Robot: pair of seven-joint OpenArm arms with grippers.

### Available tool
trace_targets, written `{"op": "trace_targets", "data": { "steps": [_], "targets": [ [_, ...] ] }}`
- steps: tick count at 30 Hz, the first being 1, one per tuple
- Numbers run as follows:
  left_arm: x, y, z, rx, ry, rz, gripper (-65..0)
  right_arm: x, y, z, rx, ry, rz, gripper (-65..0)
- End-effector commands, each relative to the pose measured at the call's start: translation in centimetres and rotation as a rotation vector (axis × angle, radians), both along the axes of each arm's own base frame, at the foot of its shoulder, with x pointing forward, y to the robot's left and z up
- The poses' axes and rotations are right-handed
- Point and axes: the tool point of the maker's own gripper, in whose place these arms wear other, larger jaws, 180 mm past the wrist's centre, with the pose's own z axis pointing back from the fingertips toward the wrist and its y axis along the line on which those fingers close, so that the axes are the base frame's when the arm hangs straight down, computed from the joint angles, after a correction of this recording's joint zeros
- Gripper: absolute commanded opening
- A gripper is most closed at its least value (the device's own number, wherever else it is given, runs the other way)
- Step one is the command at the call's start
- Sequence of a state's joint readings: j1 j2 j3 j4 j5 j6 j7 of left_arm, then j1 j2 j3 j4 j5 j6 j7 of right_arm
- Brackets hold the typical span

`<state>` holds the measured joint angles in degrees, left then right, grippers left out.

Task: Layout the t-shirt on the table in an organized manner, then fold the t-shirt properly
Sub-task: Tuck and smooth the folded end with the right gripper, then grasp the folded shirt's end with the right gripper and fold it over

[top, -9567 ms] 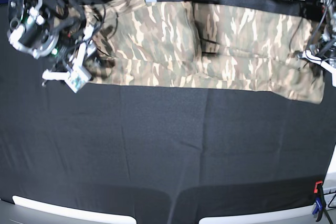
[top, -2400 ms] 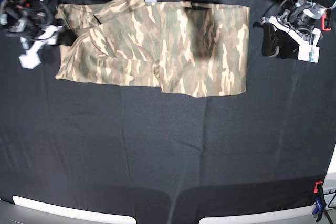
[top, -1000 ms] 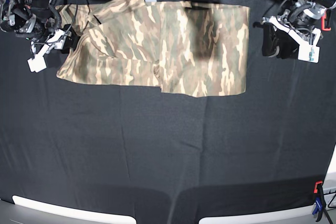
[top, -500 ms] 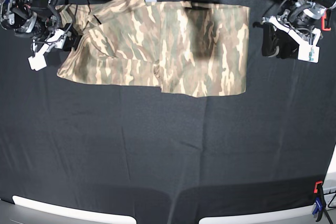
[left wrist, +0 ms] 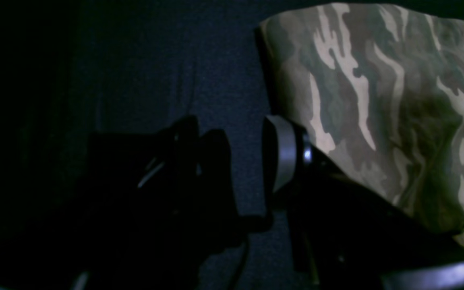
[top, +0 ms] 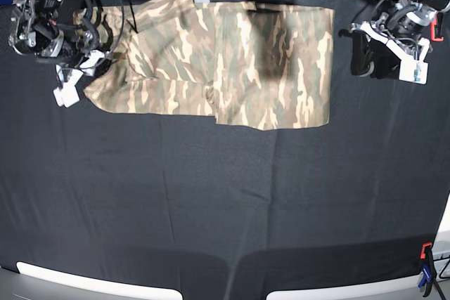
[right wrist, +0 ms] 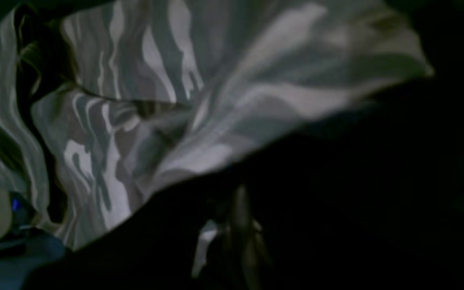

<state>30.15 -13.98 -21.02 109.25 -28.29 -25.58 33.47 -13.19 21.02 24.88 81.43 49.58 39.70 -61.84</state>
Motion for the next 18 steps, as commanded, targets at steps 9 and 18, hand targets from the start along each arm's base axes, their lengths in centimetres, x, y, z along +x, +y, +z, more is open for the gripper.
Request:
{"op": "trace_targets", "data": {
  "steps": [9,18],
  "targets": [
    [0.4,0.1,1.0,0.005,-0.039,-0.005,-40.5,1.6,-4.2,3.8,-0.076,-0.092,-0.024,-65.0],
    [0.4,0.1,1.0,0.005,-0.039,-0.005,-40.5,3.1,2.1,9.7,-0.024,-0.304,0.095,-65.0]
  ]
}}
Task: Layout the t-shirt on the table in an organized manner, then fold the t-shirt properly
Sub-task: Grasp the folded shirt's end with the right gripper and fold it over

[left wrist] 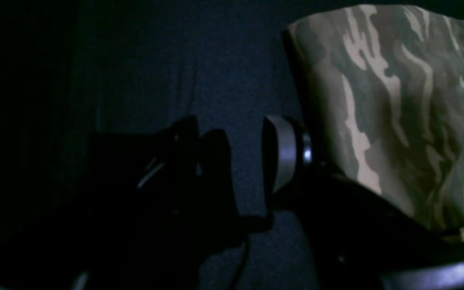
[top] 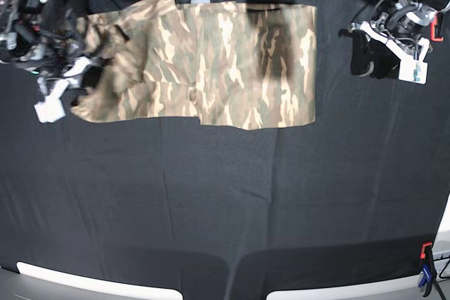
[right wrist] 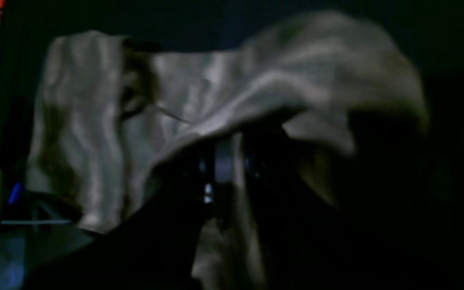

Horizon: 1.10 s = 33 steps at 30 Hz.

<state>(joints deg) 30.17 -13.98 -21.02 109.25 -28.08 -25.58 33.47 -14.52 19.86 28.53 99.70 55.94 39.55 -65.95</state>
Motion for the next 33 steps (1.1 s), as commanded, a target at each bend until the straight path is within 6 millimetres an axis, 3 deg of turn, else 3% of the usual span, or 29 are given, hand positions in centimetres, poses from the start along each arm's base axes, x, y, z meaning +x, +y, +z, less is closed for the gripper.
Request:
{"op": "trace_targets", "data": {
  "steps": [1,9,13,21,25,33],
  "targets": [
    [0.4,0.1,1.1,0.002,-0.041,-0.005,-40.5,0.8,1.0,1.8,0.023,-0.066,0.020,-65.0],
    [0.2,0.1,0.8,0.004,-0.025,-0.008,-40.5,1.3,11.2,2.9,0.179,-0.094,0.168,-65.0],
    [-0.1,0.0,0.4,0.008,-0.002,-0.012,-40.5,1.8,16.4,2.6,0.190,-0.100,0.240,-65.0],
    [-0.1,0.0,0.3,0.009,0.006,-0.014,-40.5,2.4,26.3,4.5,0.221,-0.167,0.332,-65.0],
    [-0.1,0.0,0.3,0.009,0.006,-0.013,-40.5,2.4,30.0,5.3,0.214,-0.202,0.345,-65.0],
    [-0.1,0.0,0.4,0.009,0.004,-0.014,-40.5,1.4,33.4,2.9,0.158,-0.184,0.383,-65.0]
  ]
}}
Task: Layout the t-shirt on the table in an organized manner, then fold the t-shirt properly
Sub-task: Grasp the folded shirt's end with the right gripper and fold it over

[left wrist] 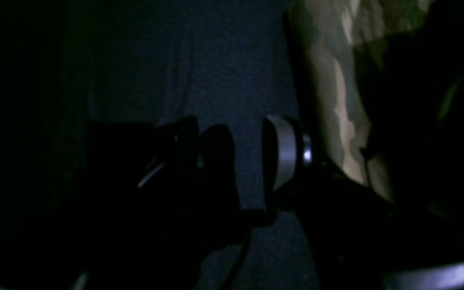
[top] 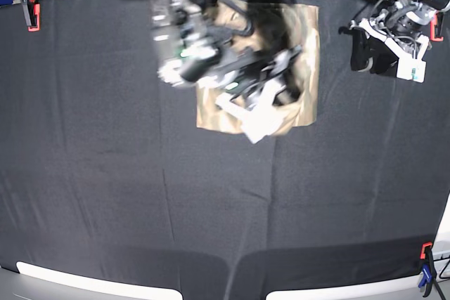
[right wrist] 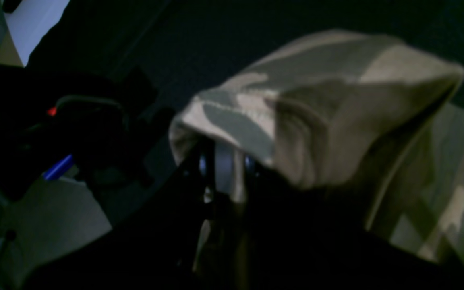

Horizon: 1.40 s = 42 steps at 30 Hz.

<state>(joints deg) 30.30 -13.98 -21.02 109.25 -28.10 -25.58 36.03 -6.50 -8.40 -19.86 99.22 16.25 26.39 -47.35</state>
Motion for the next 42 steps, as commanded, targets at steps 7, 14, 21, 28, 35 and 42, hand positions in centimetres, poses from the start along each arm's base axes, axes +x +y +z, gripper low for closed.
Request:
{"op": "trace_targets", "data": {
  "steps": [7,14,21,28,35,42],
  "targets": [
    [0.5,0.1,1.1,0.000,-0.048,-0.003,-40.5,0.4,3.3,2.5,0.122,-0.073,0.047,-63.5],
    [0.5,0.1,1.1,0.001,-0.048,-0.003,-40.5,-1.3,5.9,8.8,0.460,-0.142,0.163,-33.3],
    [0.6,0.1,1.2,0.000,-0.052,-0.002,-40.5,-0.3,5.6,10.9,0.486,-0.195,0.166,-33.3],
    [0.8,0.1,1.5,-0.003,-0.070,0.002,-40.5,-0.6,5.7,8.7,0.339,-0.174,0.223,-33.3],
    [0.9,-0.2,1.9,-0.044,-0.083,0.007,-40.4,1.4,4.7,8.5,0.177,-0.278,0.196,-33.4],
    [0.9,-4.6,5.8,-0.213,-0.194,-0.137,-40.4,7.6,-2.0,8.6,-0.178,-0.421,-0.138,-33.4]
  ]
}}
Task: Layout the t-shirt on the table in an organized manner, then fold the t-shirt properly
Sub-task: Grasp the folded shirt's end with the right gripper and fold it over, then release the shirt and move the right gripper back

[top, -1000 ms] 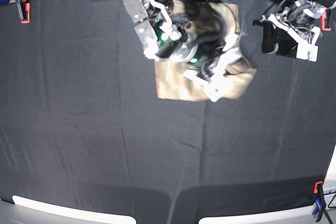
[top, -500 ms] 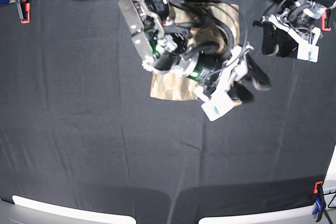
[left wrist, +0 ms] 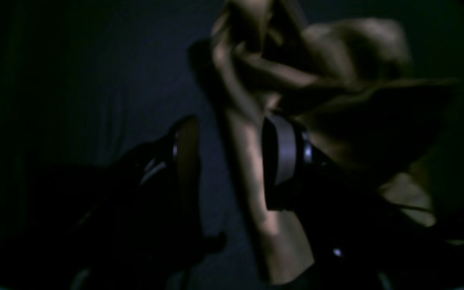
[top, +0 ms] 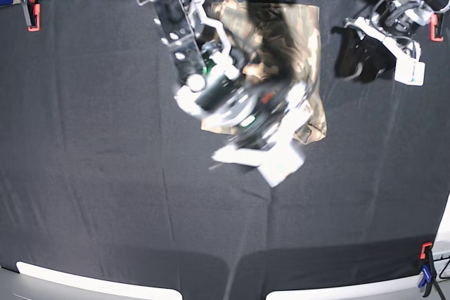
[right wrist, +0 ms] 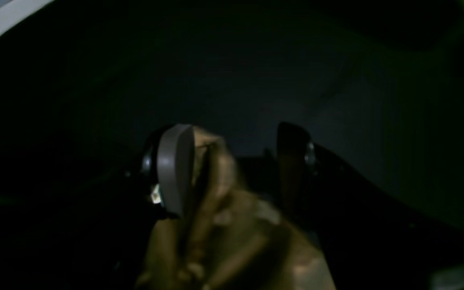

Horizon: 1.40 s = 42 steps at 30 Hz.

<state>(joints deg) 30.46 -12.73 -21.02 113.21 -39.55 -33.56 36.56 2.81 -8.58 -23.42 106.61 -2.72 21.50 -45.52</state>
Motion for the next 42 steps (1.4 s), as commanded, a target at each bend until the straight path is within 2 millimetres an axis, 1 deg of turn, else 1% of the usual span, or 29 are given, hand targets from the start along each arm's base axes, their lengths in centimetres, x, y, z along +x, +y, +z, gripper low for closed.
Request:
{"op": "trace_targets", "data": {
  "steps": [1,3,5,7,10,12,14,16,18,21,23,25,27,30,31,32,34,38,40,42],
  "targets": [
    [0.3,-0.9,2.1,-0.023,-0.072,-0.030,-40.5,1.0,-0.7,1.5,0.032,-0.039,-0.044,-33.4],
    [0.3,-2.2,3.5,-0.029,-0.117,-0.066,-40.4,2.1,-3.6,0.5,0.000,-0.023,-0.117,-33.4],
    [0.2,-3.8,4.7,-0.040,-0.150,-0.111,-40.4,3.0,-7.0,-0.6,-0.043,-0.006,-0.188,-33.4],
    [0.0,-5.8,5.5,-0.054,-0.169,-0.166,-40.4,3.7,-10.5,-1.5,-0.071,0.016,-0.256,-33.4],
    [-0.3,-9.0,5.5,-0.019,-0.184,-0.266,-40.4,4.0,-15.6,-2.6,-0.081,0.054,-0.349,-33.4],
    [-0.3,-11.0,5.1,0.019,-0.183,-0.332,-40.4,3.7,-18.7,-3.4,-0.089,0.084,-0.409,-33.4],
    [-0.2,-12.5,4.6,0.048,-0.167,-0.377,-40.4,3.3,-21.7,-4.0,-0.098,0.107,-0.467,-33.4],
    [0.0,-13.5,4.4,0.073,-0.152,-0.406,-40.4,2.8,-24.2,-4.5,-0.106,0.131,-0.518,-33.4],
    [0.4,-14.1,4.5,0.079,-0.148,-0.418,-40.4,2.5,-26.3,-4.6,-0.105,0.142,-0.559,-33.4],
    [1.0,-14.0,4.0,0.140,-0.146,-0.408,-40.4,1.9,-28.9,-4.6,-0.105,0.154,-0.610,-33.4],
    [1.0,-13.4,3.1,0.210,-0.128,-0.406,-40.4,1.7,-30.0,-4.6,-0.105,0.170,-0.628,-33.4],
    [0.8,-12.9,2.1,0.265,-0.095,-0.408,-40.4,1.5,-30.4,-4.4,-0.102,0.171,-0.619,-33.4],
    [0.6,-12.6,1.5,0.289,-0.064,-0.415,-40.4,1.5,-30.3,-4.3,-0.091,0.167,-0.604,-33.4],
    [0.3,-12.6,1.2,0.290,-0.043,-0.423,-41.3,1.6,-29.8,-4.1,-0.068,0.167,-0.587,-33.4],
    [0.2,-12.7,1.3,0.281,-0.039,-0.427,-44.8,1.6,-29.7,-4.0,-0.059,0.165,-0.583,-33.4],
    [0.1,-12.8,1.2,0.279,-0.030,-0.431,-50.3,1.6,-29.6,-4.0,-0.049,0.164,-0.579,-33.4],
    [0.0,-12.7,0.9,0.287,-0.015,-0.435,-64.4,1.6,-29.6,-4.0,-0.050,0.164,-0.579,-33.4],
    [-0.5,-11.9,0.0,0.328,0.035,-0.446,-65.0,1.6,-29.5,-4.0,-0.050,0.163,-0.578,-33.4],
    [-0.9,-11.1,-0.7,0.355,0.071,-0.440,-65.0,1.6,-29.5,-3.9,-0.049,0.160,-0.575,-33.4],
    [-1.2,-9.7,-1.3,0.373,0.104,-0.409,-65.0,1.6,-29.3,-3.9,-0.049,0.158,-0.560,-33.4]
  ]
}}
